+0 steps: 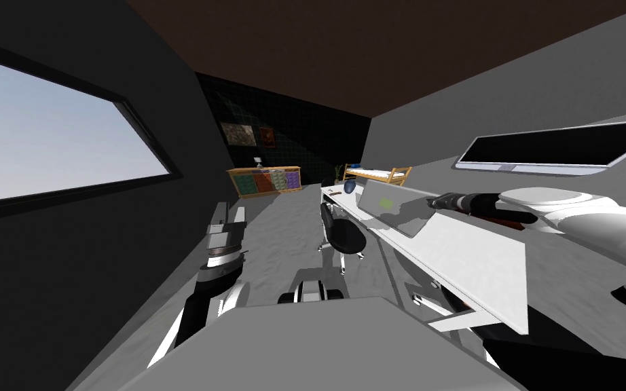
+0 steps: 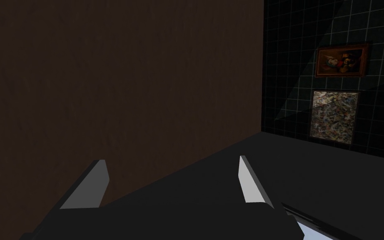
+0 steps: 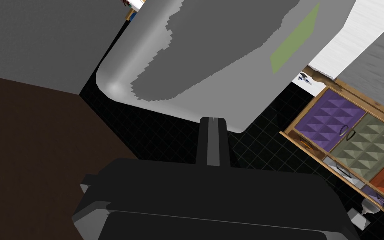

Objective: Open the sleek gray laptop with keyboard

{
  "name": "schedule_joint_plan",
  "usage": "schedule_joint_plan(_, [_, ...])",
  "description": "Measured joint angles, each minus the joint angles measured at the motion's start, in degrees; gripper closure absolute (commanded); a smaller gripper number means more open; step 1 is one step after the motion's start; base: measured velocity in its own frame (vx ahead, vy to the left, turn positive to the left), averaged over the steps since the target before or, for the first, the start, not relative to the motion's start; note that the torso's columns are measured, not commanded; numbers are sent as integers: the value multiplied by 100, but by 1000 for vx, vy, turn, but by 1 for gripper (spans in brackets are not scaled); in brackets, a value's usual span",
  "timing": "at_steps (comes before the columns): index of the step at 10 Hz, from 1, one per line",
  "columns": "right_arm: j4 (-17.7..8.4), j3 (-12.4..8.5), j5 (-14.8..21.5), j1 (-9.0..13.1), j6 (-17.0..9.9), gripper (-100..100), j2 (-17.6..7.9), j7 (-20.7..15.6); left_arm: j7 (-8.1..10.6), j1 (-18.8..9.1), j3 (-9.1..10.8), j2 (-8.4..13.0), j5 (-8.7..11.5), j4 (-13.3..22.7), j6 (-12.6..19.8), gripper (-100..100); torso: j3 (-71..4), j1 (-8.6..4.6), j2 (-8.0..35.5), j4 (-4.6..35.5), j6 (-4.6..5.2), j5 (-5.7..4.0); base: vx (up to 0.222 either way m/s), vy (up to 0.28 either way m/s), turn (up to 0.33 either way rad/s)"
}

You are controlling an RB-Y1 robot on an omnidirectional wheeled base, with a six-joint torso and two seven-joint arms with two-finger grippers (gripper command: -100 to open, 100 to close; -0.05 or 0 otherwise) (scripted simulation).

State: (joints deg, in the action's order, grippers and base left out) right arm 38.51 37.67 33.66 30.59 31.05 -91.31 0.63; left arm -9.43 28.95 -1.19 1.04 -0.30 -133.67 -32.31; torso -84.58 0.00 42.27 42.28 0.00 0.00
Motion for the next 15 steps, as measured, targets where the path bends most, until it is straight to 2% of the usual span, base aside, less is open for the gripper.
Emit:
schedule_joint_plan(1, [96, 161, -96, 66, -60, 100, -43, 13, 0, 0, 0, 0, 0, 0, 0, 0, 1, 0, 2, 1, 1, 0, -17, -8, -64])
schedule_joint_plan(2, [161, 351, -186, 228, -122, 100, -72, 34, 0, 0, 0, 0, 0, 0, 0, 0, 2, 0, 4, 1, 0, 1, -15, -9, -19])
schedule_joint_plan(3, [200, 489, -254, 271, -161, 100, -88, 31, 0, 0, 0, 0, 0, 0, 0, 0, 2, -1, 2, 1, 0, -1, -17, -8, -40])
schedule_joint_plan(4, [349, 653, -373, 304, -250, 100, -154, 46, 0, 0, 0, 0, 0, 0, 0, 0, 2, 0, 3, 1, 1, 0, -14, -5, -24])
schedule_joint_plan(6, [439, 944, -494, 458, -328, 100, -199, 68, 0, 0, 0, 0, 0, 0, 0, 0, 0, 1, 1, 0, 0, 1, -16, -8, -49])
schedule_joint_plan(7, [482, 1133, -580, 623, -379, 100, -214, 85, 0, 0, 0, 0, 0, 0, 0, 0, 1, 0, 2, 1, 0, 1, -13, -8, -20])
schedule_joint_plan(8, [550, 1279, -650, 660, -422, 100, -253, 95, 0, 0, 0, 0, 0, 0, 0, 0, 1, 0, 1, 0, 0, 0, -5, -2, -2])
schedule_joint_plan(9, [559, 1295, -657, 660, -432, -100, -257, 97, 0, 0, 0, 0, 0, 0, 0, 0, -1, 1, -2, 0, -1, 1, 8, -75, 45])
schedule_joint_plan(11, [602, 1419, -627, 787, -270, -100, -405, 248, 0, 0, 1, 1, 0, 0, 0, 0, -3, -31, -4, -1, 1, -10, 6, -135, 43])
schedule_joint_plan(15, [794, 1598, -731, 864, 72, -100, -780, 500, 0, 0, 1, 1, 0, 0, 0, 0, 2, 2, 2, 1, 1, -1, -5, -151, 33])
